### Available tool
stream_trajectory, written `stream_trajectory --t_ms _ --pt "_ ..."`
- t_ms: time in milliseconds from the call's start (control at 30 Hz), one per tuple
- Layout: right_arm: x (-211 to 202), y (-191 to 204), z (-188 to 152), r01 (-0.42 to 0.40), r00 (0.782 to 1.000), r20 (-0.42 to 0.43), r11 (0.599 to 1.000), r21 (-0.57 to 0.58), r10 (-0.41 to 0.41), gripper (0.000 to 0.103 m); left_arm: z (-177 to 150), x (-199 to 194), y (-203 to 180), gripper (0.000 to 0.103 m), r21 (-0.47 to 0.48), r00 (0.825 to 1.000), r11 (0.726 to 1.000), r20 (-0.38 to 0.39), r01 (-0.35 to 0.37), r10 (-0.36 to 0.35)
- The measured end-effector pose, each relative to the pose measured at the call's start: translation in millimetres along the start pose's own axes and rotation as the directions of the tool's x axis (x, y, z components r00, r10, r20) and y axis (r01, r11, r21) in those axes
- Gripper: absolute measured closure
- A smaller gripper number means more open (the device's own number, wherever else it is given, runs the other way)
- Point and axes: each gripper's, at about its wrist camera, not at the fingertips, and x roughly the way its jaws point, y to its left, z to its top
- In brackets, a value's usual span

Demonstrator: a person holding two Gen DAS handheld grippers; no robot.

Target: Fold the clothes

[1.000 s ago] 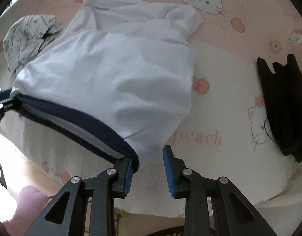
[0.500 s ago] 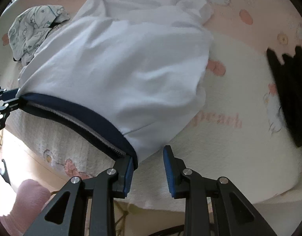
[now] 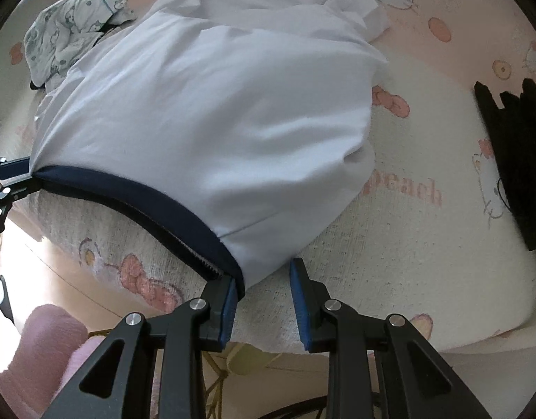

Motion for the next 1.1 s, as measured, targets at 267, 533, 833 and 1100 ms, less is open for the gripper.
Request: stream_trajectory --t_ms 267,533,833,1100 --pt "-22.0 2.3 8.1 0.0 0.995 0.096 0.999 0.032 -0.003 0.055 16.7 -35.3 15.0 0.064 -0.107 0.983 0.993 0.184 0.039 -0.019" --pt "-43.8 13.7 17.7 -0.002 0.987 0.163 1.0 -0.029 0.007 0.041 38.0 -47.2 22.3 0.041 -0.183 0.973 0.983 0.228 0.018 0.025" --pt "-42.4 4.3 20.4 -0.062 0.983 0.173 0.998 0.008 0.059 0.038 55.0 -46.5 5.7 0.041 -0.094 0.974 0.995 0.22 -0.038 0.058" --pt "-39.9 -40.8 22.5 -0.221 0.963 0.196 0.958 0.181 0.185 0.036 79.0 -42.1 -22.4 0.041 -0.001 0.97 0.997 0.229 -0.079 0.077"
